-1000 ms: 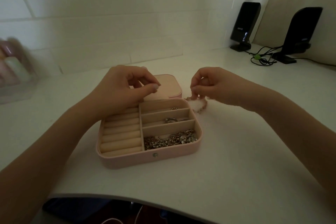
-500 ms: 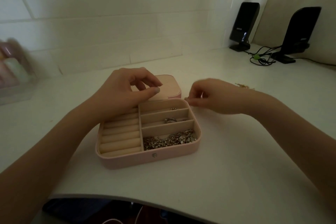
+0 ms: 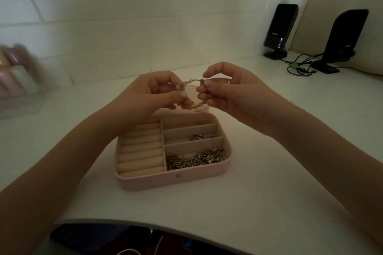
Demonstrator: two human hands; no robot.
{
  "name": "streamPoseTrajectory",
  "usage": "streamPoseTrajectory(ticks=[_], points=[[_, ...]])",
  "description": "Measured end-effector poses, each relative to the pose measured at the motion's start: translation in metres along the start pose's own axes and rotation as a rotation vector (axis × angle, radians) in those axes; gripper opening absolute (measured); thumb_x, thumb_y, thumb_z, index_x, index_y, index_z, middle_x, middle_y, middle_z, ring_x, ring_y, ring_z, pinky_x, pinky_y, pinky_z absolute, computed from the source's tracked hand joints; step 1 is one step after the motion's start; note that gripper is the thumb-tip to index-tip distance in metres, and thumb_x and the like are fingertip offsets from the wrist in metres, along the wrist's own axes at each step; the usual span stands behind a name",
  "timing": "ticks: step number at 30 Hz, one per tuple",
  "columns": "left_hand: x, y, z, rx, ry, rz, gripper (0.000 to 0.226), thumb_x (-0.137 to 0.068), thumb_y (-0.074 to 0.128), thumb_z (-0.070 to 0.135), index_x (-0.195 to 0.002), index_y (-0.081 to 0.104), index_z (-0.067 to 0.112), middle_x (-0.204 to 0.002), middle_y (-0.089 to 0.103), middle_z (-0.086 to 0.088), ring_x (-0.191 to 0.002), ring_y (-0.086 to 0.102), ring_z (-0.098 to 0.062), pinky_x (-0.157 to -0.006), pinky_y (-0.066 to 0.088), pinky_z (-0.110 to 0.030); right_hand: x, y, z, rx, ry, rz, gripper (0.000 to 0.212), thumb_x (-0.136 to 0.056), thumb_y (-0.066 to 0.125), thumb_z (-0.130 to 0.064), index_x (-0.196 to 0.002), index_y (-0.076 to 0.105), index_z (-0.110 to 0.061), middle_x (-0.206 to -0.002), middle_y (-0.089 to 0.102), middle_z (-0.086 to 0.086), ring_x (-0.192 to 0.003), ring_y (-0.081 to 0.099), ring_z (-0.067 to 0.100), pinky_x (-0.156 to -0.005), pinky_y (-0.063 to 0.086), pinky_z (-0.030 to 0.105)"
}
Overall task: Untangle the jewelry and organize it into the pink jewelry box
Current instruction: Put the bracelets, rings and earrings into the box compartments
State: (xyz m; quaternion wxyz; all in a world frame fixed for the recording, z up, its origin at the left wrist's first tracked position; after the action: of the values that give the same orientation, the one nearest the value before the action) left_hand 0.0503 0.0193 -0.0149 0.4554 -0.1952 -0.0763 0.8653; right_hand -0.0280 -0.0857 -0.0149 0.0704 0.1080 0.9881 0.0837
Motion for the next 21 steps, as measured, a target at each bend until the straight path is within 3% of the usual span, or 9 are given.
streamPoseTrajectory(ticks=[5,8,13,16,21], points=[[0.003,-0.012,-0.002,-0.076,-0.116,0.045,0.018,-0.063,0.072,0.019,-0.079,0.067,0.012,-0.071,0.073,-0.007,-0.05,0.062,-0.009,-0.05,0.052,-0.018,0.002,-0.022,0.007,0.254,0.084,0.14,0.015,-0.083,0.063,0.005,-0.095,0.058,-0.002,-0.079,0.068,0.018,-0.061,0.066,0.015,-0.054,0.053,0.017],[0.006,-0.013,-0.006,-0.206,-0.164,0.029,0.009,-0.068,0.075,0.016,-0.075,0.071,0.012,-0.067,0.072,-0.005,-0.043,0.059,-0.009,-0.039,0.045,-0.018,0.002,-0.021,0.009,0.585,0.078,0.141,0.011,-0.08,0.069,-0.002,-0.091,0.066,-0.003,-0.077,0.071,0.014,-0.059,0.064,0.009,-0.051,0.05,0.014],[0.007,-0.013,0.0,-0.34,-0.114,0.01,0.007,-0.066,0.079,0.019,-0.068,0.074,0.013,-0.058,0.069,-0.004,-0.042,0.054,-0.007,-0.045,0.043,-0.013,0.001,-0.013,0.004,0.951,-0.023,0.13,0.003,-0.075,0.074,-0.015,-0.077,0.073,-0.017,-0.07,0.072,-0.002,-0.06,0.063,0.004,-0.059,0.053,0.02],[0.005,-0.009,-0.003,-0.545,-0.076,-0.012,0.006,-0.067,0.079,0.023,-0.065,0.074,0.021,-0.059,0.069,0.002,-0.054,0.062,-0.011,-0.058,0.048,-0.02,0.001,-0.007,0.006,1.047,-0.062,0.113,0.005,-0.075,0.073,-0.016,-0.074,0.072,-0.02,-0.066,0.065,-0.011,-0.057,0.056,-0.009,-0.052,0.043,0.006],[0.005,-0.002,-0.004,-0.587,-0.028,-0.081,0.011,-0.067,0.079,0.03,-0.075,0.071,0.031,-0.058,0.063,0.009,-0.05,0.05,-0.001,-0.052,0.038,-0.01,-0.002,-0.002,0.004,1.236,-0.161,0.084,0.016,-0.08,0.068,-0.017,-0.083,0.069,-0.032,-0.081,0.047,-0.016,-0.067,0.042,-0.003,-0.058,0.032,0.006]])
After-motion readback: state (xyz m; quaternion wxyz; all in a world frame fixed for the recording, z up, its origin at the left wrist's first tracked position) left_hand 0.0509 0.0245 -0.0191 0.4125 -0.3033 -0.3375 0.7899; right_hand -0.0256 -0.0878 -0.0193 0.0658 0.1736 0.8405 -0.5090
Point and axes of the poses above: each hand's wrist, its own x-axis away from the middle knuckle, its own y-axis out of the palm, z = x × y, the point moved 9 cm from there along -x, towards the middle knuckle
